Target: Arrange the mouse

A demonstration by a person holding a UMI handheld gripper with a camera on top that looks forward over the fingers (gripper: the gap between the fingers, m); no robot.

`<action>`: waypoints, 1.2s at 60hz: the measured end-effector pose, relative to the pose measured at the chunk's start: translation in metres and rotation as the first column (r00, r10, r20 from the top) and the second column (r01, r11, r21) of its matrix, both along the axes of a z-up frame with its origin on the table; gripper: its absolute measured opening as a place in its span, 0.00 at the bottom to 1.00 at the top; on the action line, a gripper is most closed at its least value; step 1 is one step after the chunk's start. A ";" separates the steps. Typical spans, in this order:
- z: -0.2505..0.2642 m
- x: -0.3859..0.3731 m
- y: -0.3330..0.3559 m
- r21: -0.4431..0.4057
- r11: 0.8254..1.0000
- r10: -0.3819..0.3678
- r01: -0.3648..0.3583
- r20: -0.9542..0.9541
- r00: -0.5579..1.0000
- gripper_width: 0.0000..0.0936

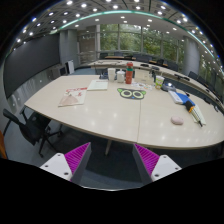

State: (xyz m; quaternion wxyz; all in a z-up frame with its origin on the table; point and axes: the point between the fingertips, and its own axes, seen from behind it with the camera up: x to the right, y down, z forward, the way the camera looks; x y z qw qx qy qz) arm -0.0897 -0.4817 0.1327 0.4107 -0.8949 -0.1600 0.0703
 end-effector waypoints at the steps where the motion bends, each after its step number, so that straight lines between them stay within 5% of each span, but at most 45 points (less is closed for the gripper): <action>1: -0.006 0.012 0.004 -0.002 1.000 -0.015 0.015 0.006 1.000 0.91; 16: -0.060 0.170 0.082 0.015 0.973 -0.232 0.232 0.047 0.971 0.92; 27: -0.089 0.245 0.178 0.049 0.952 -0.303 0.302 0.018 0.953 0.91; 45: -0.142 0.300 0.286 -0.014 0.940 -0.341 0.341 -0.028 0.939 0.91; 72: -0.140 0.296 0.382 -0.025 0.945 -0.326 0.326 -0.066 0.943 0.90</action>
